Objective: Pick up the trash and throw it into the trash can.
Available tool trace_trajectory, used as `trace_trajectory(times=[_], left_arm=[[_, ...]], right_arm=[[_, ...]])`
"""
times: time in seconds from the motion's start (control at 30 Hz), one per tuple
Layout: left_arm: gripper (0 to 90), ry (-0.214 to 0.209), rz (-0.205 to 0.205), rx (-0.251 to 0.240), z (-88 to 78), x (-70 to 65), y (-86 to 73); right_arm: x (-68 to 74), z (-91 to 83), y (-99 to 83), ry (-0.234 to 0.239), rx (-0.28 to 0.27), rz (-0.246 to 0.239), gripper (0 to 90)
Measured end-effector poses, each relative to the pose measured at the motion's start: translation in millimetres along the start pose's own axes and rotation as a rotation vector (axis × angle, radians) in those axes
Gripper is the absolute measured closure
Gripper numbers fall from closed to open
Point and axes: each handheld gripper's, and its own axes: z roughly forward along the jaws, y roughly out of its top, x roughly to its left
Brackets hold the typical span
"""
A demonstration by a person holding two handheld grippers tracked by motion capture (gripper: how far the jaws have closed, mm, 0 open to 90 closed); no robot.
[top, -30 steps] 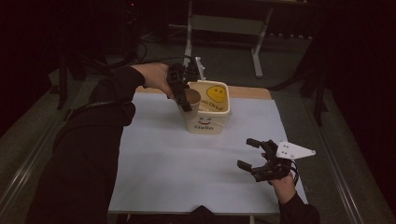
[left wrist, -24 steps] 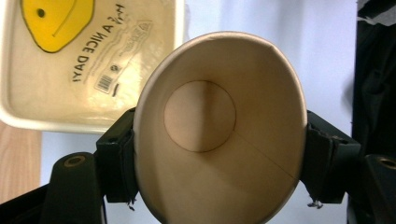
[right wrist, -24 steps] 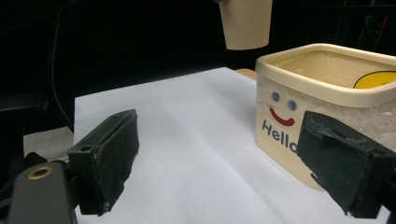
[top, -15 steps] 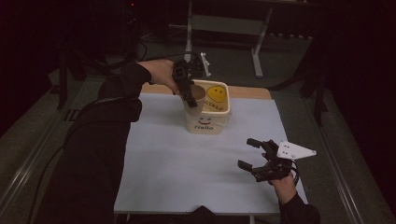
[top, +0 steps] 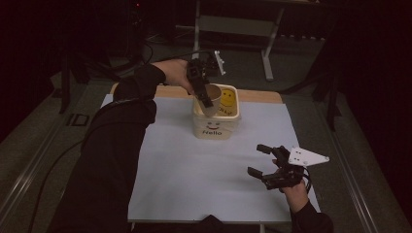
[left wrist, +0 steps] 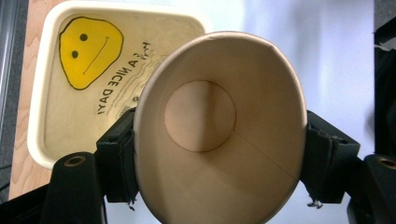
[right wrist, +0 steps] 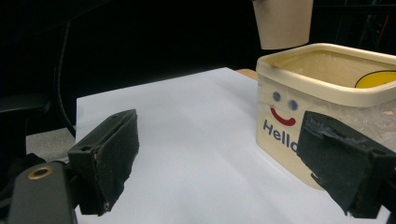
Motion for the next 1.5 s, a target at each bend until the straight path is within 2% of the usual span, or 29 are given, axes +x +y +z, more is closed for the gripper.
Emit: trace_trajectory(times=[0.33, 0.47, 0.57, 0.67, 0.9, 1.1, 1.17, 1.2, 1.23, 1.27, 1.3, 1.4, 1.5], left_arm=[[28.0, 0.022, -0.001, 0.001, -1.0, 7.7, 3.5], [28.0, 0.026, 0.0, 0.02, -0.7, 10.2, 5.5], [27.9, 0.03, -0.002, 0.001, -2.5, 12.6, 6.1], [27.8, 0.055, 0.001, 0.026, -2.9, 15.6, 6.7], [27.8, 0.041, -0.011, 0.027, -4.5, 23.4, 8.7], [27.6, 0.048, -0.002, 0.034, -3.8, 29.2, 13.2], [22.3, 0.067, -0.019, 0.044, -2.3, 32.1, 14.1], [19.1, 0.103, -0.015, 0.063, -1.5, 32.7, 14.7], [13.6, 0.12, -0.011, 0.074, -1.4, 33.6, 15.2], [4.7, 0.108, -0.022, 0.074, -1.1, 34.0, 15.7], [0.5, 0.096, -0.036, 0.063, -1.5, 34.3, 16.8], [0.5, 0.092, -0.062, 0.035, -1.2, 33.7, 19.1], [0.4, 0.088, -0.066, 0.021, 1.0, 32.5, 19.1]], right_arm=[[-0.6, -1.3, -0.3, 0.001, -0.004, 0.003, 12.8], [-0.3, -1.6, -0.2, 0.001, -0.004, 0.002, 12.8], [-0.4, -1.6, -0.3, 0.001, -0.004, 0.005, 12.8], [-0.5, -1.3, -0.6, 0.002, -0.003, 0.005, 12.8], [-0.9, -1.2, -1.1, 0.003, -0.002, 0.011, 12.8], [-0.8, -1.3, -1.2, 0.005, -0.002, 0.012, 12.8], [-1.2, -1.2, -1.5, 0.006, -0.002, 0.013, 12.8], [-1.3, -1.1, -1.5, 0.007, -0.001, 0.013, 12.8], [-1.2, -1.1, -1.6, 0.006, -0.001, 0.013, 12.8], [-1.1, -1.2, -1.6, 0.007, -0.002, 0.013, 12.8], [-1.2, -1.4, -1.6, 0.008, -0.002, 0.013, 12.8], [-1.6, -1.8, -1.7, 0.006, -0.003, 0.015, 12.8], [-1.5, -2.0, -1.5, 0.006, -0.004, 0.016, 12.8]])
